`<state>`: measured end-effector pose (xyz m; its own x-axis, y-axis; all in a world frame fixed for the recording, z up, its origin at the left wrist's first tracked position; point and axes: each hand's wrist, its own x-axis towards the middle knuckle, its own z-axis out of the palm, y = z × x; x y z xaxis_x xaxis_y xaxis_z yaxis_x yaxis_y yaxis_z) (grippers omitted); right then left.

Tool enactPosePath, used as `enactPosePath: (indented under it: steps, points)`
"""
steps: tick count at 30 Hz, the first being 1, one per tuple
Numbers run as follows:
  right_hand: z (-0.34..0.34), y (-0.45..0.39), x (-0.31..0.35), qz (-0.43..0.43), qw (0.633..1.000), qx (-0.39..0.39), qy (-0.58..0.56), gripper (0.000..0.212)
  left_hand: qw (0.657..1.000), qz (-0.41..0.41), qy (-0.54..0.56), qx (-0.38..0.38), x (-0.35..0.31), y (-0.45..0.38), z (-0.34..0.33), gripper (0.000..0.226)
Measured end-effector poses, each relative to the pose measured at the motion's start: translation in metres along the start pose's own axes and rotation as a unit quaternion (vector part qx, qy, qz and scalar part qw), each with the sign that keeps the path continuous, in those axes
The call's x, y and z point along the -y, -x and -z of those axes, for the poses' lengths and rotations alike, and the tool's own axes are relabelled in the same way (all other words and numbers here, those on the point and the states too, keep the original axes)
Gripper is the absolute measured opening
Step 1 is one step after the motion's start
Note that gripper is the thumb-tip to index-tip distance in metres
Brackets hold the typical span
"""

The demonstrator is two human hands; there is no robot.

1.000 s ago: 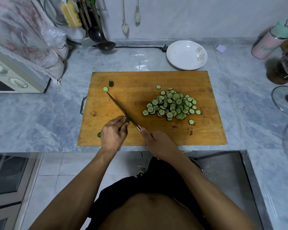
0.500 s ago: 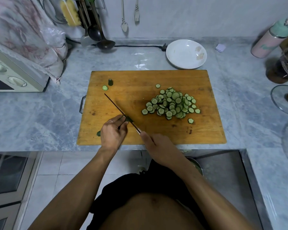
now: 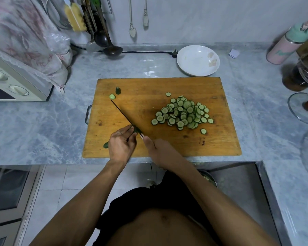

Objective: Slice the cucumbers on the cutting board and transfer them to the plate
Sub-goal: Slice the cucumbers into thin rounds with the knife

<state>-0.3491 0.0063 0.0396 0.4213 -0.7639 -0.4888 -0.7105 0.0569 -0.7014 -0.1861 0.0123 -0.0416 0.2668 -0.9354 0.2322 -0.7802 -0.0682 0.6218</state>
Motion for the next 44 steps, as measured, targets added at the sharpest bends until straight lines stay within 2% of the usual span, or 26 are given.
enactPosePath:
  steps: [7,12,16,25,37,44]
  points:
    - [-0.009,-0.008,-0.003,0.008,1.000,-0.021,-0.013,0.055,1.000,0.023,0.010,0.003,-0.001,0.000,0.002,0.023]
    - [0.000,-0.007,-0.009,0.006,1.000,-0.026,0.003,0.062,1.000,0.006,0.012,0.020,0.004,0.001,0.005,0.025]
    - [0.011,-0.002,-0.016,0.015,0.999,-0.045,-0.010,0.065,0.999,0.025,0.039,-0.004,0.000,0.004,0.004,0.022]
    - [0.014,0.020,-0.011,0.056,0.998,-0.015,0.020,0.059,0.999,0.050,0.011,0.010,-0.003,0.000,0.004,0.020]
    - [0.009,0.023,-0.010,0.044,0.999,0.002,-0.016,0.061,0.998,0.063,0.026,-0.011,-0.006,0.004,0.000,0.022]
    - [0.009,0.011,-0.009,0.043,0.999,0.001,-0.013,0.063,0.999,0.047,0.023,0.003,-0.003,0.003,0.000,0.022]
